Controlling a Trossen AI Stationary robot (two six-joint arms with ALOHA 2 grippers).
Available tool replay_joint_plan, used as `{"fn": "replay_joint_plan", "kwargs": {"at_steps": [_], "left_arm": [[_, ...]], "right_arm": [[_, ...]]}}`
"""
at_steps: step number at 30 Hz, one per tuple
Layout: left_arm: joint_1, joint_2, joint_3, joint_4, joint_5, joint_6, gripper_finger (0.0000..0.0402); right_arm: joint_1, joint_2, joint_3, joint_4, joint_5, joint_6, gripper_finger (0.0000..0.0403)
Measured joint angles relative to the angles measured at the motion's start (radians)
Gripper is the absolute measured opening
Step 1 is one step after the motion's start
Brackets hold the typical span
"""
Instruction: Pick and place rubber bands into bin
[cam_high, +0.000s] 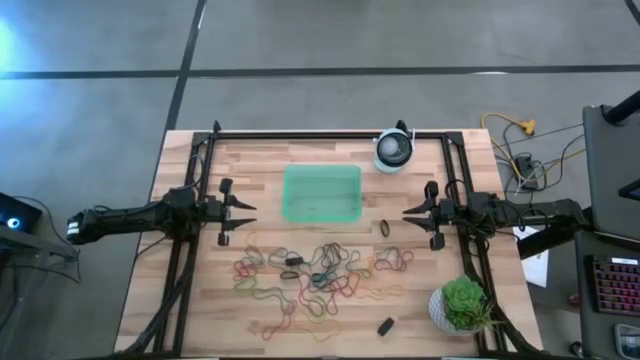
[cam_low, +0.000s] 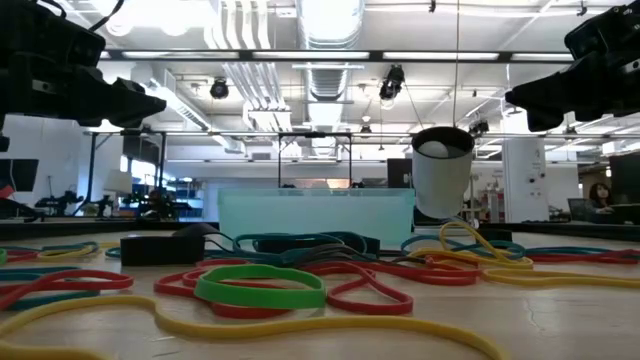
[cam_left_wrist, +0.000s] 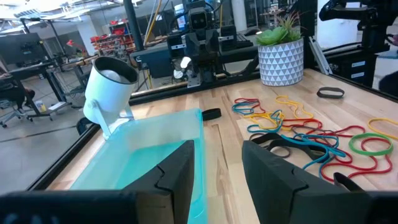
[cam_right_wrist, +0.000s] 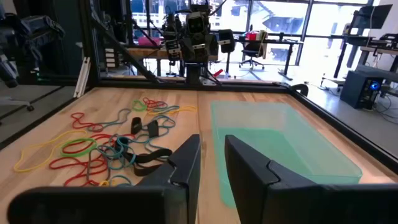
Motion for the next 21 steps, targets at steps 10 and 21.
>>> {"fn": "replay_joint_plan", "kwargs": {"at_steps": [10, 21], "left_arm": [[0.0, 0.0, 0.0, 0.0, 0.0, 0.0, 0.0121], [0.0, 0.0, 0.0, 0.004, -0.005, 0.014, 0.0121]], "right_arm": [[0.0, 0.0, 0.0, 0.006, 0.002, -0.124, 0.0068], [0.0, 0.0, 0.0, 0.033, 0.005, 0.027, 0.0068]]}}
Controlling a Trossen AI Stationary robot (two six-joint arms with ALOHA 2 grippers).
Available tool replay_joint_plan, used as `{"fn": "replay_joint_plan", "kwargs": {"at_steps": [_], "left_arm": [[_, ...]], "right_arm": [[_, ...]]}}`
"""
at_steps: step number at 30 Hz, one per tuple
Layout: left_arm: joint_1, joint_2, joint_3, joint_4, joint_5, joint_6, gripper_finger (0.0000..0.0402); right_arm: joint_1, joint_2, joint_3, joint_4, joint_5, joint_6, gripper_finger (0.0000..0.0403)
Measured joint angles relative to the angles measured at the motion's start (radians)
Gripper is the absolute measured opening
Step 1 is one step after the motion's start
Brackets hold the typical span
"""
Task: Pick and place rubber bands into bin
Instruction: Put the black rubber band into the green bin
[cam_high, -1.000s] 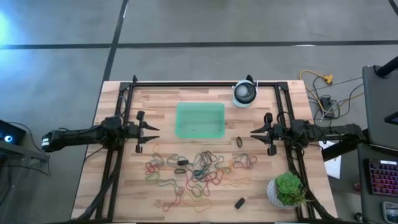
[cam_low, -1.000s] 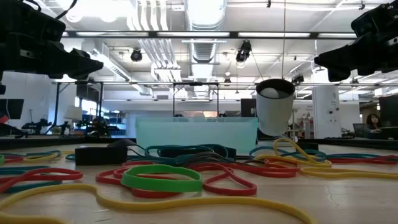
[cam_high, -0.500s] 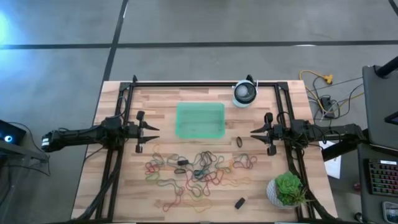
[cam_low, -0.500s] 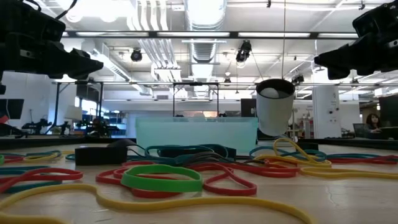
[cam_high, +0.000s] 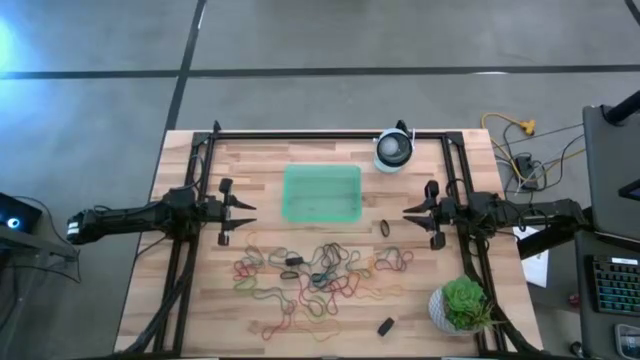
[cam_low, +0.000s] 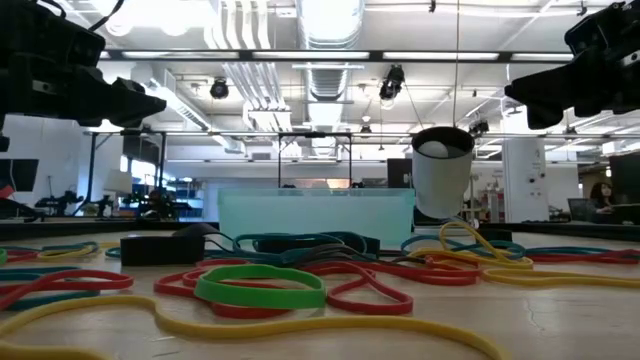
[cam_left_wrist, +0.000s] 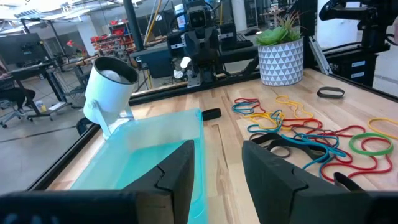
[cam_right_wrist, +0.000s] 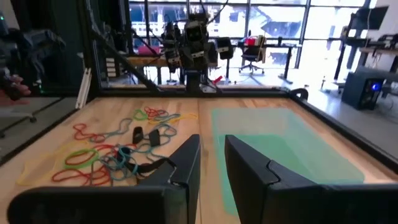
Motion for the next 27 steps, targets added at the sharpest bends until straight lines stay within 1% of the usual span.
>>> {"fn": "replay_joint_plan", "kwargs": {"at_steps": [8, 13, 15, 21, 24, 27], "left_arm": [[0.0, 0.0, 0.0, 0.189, -0.007, 0.011, 0.0121], [0.0, 0.0, 0.0, 0.289, -0.007, 0.011, 0.0121], [0.0, 0.0, 0.0, 0.305, -0.007, 0.011, 0.0121], [0.0, 0.0, 0.0, 0.311, -0.008, 0.011, 0.0121], [0.0, 0.0, 0.0, 0.31, -0.042, 0.011, 0.0121], [0.0, 0.0, 0.0, 0.31, -0.04, 0.01, 0.0121]], "right_arm": [[0.0, 0.0, 0.0, 0.021, 0.001, -0.003, 0.0068], [0.0, 0.001, 0.0, 0.009, 0.001, 0.221, 0.0068], [0.0, 0.001, 0.0, -0.008, -0.002, 0.263, 0.0068], [0.0, 0.005, 0.0, -0.02, -0.004, 0.253, 0.0068], [0.0, 0.01, 0.0, -0.01, -0.006, 0.266, 0.0068], [0.0, 0.014, 0.0, -0.004, -0.006, 0.272, 0.0068]]}}
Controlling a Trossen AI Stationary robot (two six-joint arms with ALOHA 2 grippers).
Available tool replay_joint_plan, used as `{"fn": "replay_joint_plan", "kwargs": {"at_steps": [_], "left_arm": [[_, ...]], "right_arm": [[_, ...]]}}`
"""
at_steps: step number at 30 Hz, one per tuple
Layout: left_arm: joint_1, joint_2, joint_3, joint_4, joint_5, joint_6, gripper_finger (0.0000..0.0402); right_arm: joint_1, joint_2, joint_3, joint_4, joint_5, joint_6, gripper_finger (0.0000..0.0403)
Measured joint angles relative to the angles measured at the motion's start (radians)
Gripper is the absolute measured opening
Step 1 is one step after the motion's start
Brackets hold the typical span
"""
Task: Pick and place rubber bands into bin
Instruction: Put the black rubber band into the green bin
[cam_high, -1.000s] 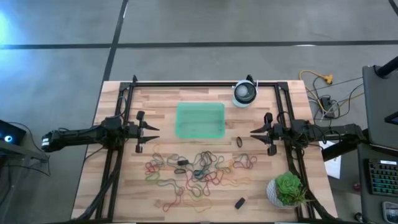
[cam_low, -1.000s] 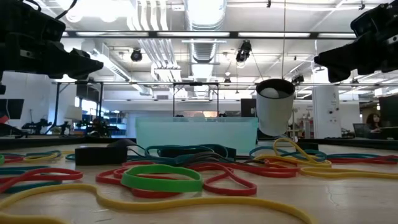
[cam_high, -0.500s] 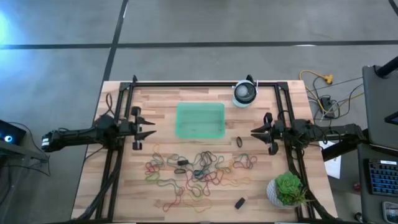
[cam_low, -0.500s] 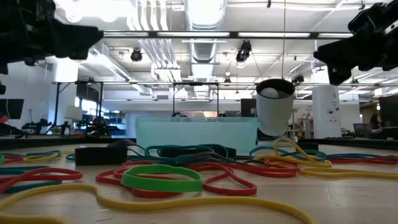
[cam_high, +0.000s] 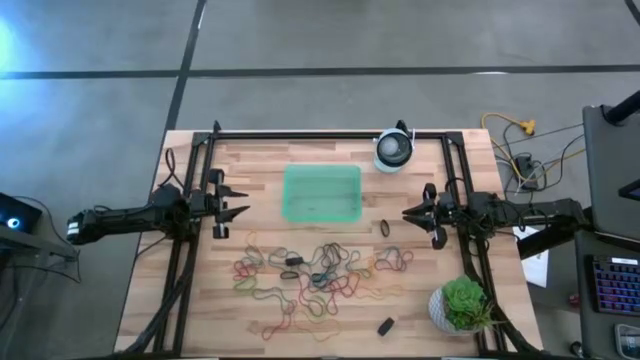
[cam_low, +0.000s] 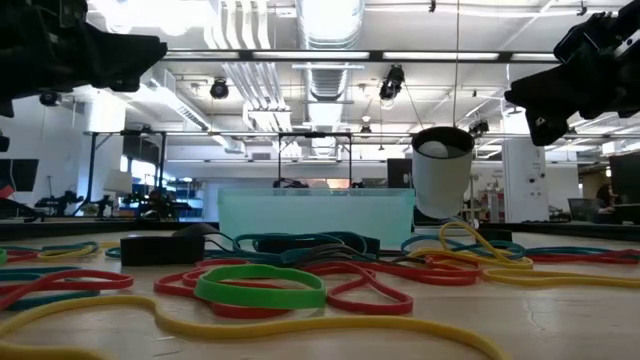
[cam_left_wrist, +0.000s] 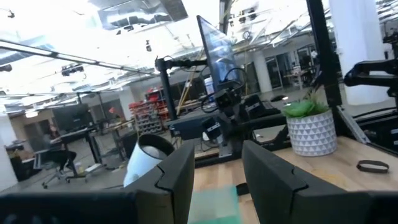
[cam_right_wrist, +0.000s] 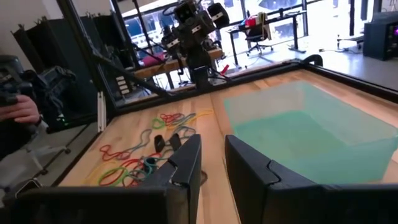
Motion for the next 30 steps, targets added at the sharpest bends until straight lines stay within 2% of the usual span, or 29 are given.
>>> {"fn": "replay_joint_plan", "kwargs": {"at_steps": [3, 10, 15, 21, 26, 28, 30], "left_arm": [[0.0, -0.002, 0.0, 0.0, 0.041, -0.063, 0.0121], [-0.001, 0.02, 0.0, -0.002, 0.068, -0.233, 0.0121], [0.0, 0.057, 0.0, -0.058, 0.069, -0.236, 0.0121], [-0.001, 0.1, 0.0, 0.03, 0.059, -0.254, 0.0121], [-0.002, 0.136, 0.0, 0.044, 0.206, -0.318, 0.0121], [-0.005, 0.163, 0.0, 0.043, 0.262, -0.34, 0.0121], [-0.013, 0.194, 0.0, 0.044, 0.273, -0.36, 0.0121]], "right_arm": [[0.0, 0.0, 0.0, 0.026, 0.007, -0.014, 0.0068], [0.0, 0.0, 0.0, 0.052, 0.009, -0.169, 0.0068], [0.0, 0.0, 0.0, 0.067, 0.01, -0.229, 0.0068], [0.0, 0.001, -0.001, 0.124, -0.047, -0.284, 0.0068], [0.016, 0.063, -0.001, 0.258, -0.184, -0.299, 0.0068], [0.041, 0.122, -0.001, 0.314, -0.189, -0.33, 0.0068], [0.072, 0.193, 0.009, 0.348, -0.153, -0.362, 0.0068]]}}
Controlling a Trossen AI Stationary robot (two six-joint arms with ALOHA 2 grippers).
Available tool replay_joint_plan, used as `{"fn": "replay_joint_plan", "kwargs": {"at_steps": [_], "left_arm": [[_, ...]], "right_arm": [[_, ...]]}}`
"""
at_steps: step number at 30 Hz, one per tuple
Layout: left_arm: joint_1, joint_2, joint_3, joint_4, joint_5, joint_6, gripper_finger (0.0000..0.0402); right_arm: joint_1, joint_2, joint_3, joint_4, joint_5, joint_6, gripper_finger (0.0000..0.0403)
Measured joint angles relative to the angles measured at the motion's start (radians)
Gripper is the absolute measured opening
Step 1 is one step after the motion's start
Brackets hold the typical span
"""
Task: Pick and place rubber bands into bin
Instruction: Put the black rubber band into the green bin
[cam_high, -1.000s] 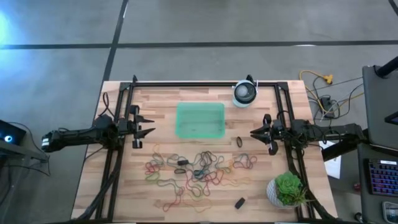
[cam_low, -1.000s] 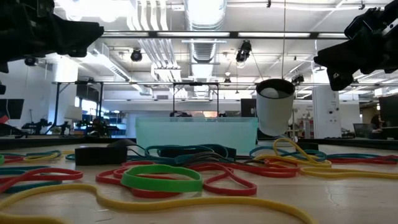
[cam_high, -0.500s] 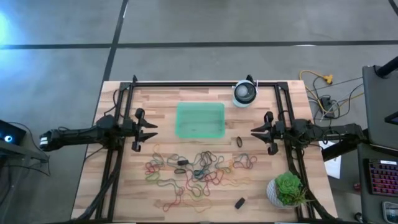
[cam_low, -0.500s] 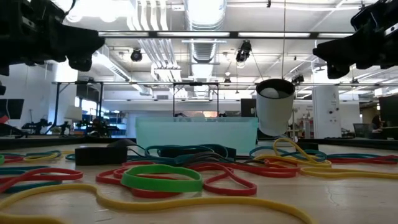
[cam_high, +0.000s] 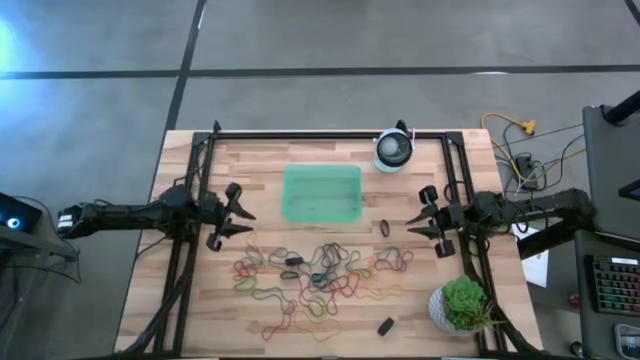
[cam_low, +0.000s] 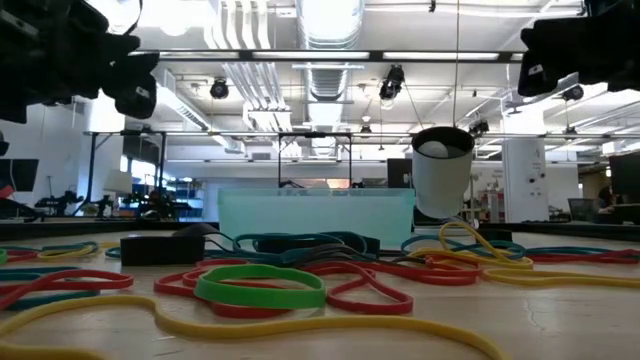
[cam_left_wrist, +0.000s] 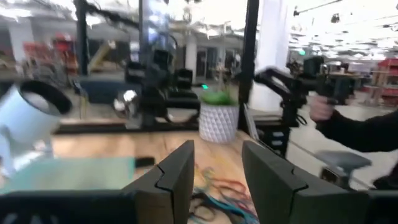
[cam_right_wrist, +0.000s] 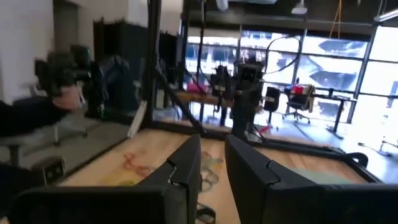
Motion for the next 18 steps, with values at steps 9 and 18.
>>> {"fn": "replay_joint_plan", "kwargs": {"at_steps": [9, 18], "left_arm": [[-0.057, 0.165, 0.0, 0.126, 0.002, -0.007, 0.0121], [-0.06, 0.322, 0.168, 0.18, 0.001, 0.271, 0.0121]], "right_arm": [[0.201, 0.473, 0.28, -0.177, 0.226, -0.056, 0.0068], [0.273, 0.762, 0.635, -0.557, 0.424, -0.044, 0.0068]]}}
